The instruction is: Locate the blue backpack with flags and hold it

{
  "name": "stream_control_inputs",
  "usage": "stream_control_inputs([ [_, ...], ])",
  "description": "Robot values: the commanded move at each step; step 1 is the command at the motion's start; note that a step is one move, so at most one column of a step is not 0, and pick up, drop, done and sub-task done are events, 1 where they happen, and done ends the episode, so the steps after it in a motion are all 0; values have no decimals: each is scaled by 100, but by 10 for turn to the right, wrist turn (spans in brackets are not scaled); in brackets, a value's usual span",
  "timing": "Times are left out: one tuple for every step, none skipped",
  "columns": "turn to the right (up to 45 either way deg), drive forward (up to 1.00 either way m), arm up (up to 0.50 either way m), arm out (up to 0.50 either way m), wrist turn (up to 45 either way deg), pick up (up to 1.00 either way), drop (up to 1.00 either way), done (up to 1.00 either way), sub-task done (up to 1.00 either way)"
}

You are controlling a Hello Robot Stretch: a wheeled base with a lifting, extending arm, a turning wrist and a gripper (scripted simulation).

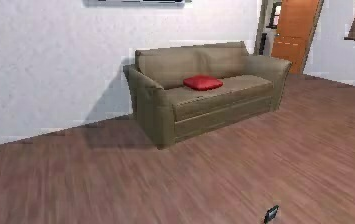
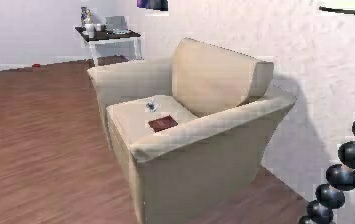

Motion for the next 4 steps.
stream_control_inputs([
  [150, 0, 0, 0, 0, 0, 0, 0, 0],
  [0, 80, 0, 0, 0, 0, 0, 0, 0],
  [150, 0, 0, 0, 0, 0, 0, 0, 0],
  [30, 0, 0, 0, 0, 0, 0, 0, 0],
])
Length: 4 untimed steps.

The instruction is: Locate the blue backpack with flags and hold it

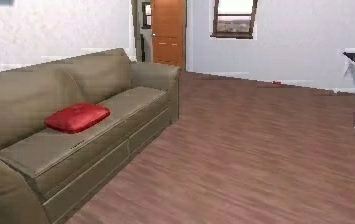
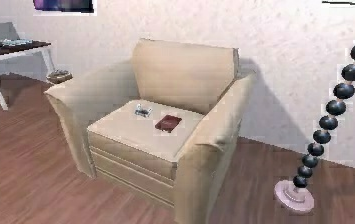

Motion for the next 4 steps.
stream_control_inputs([
  [0, 100, 0, 0, 0, 0, 0, 0, 0],
  [450, 0, 0, 0, 0, 0, 0, 0, 0],
  [0, 100, 0, 0, 0, 0, 0, 0, 0],
  [0, 100, 0, 0, 0, 0, 0, 0, 0],
])
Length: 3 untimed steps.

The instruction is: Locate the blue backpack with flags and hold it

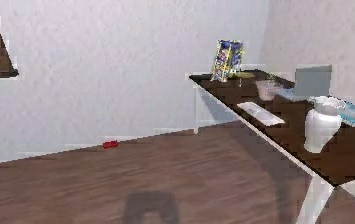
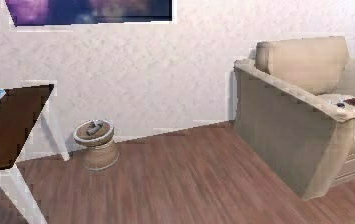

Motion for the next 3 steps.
stream_control_inputs([
  [30, 0, 0, 0, 0, 0, 0, 0, 0],
  [0, 100, 0, 0, 0, 0, 0, 0, 0],
  [240, 0, 0, 0, 0, 0, 0, 0, 0],
])
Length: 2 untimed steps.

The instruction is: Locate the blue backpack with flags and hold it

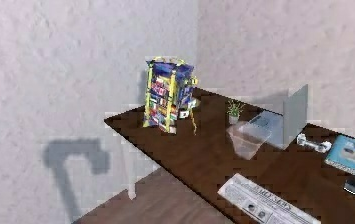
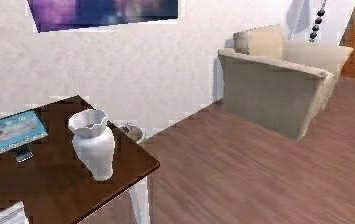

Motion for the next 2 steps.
stream_control_inputs([
  [0, 5, 0, 0, 0, 0, 0, 0, 0],
  [-450, 0, 0, 0, 0, 0, 0, 0, 0],
])
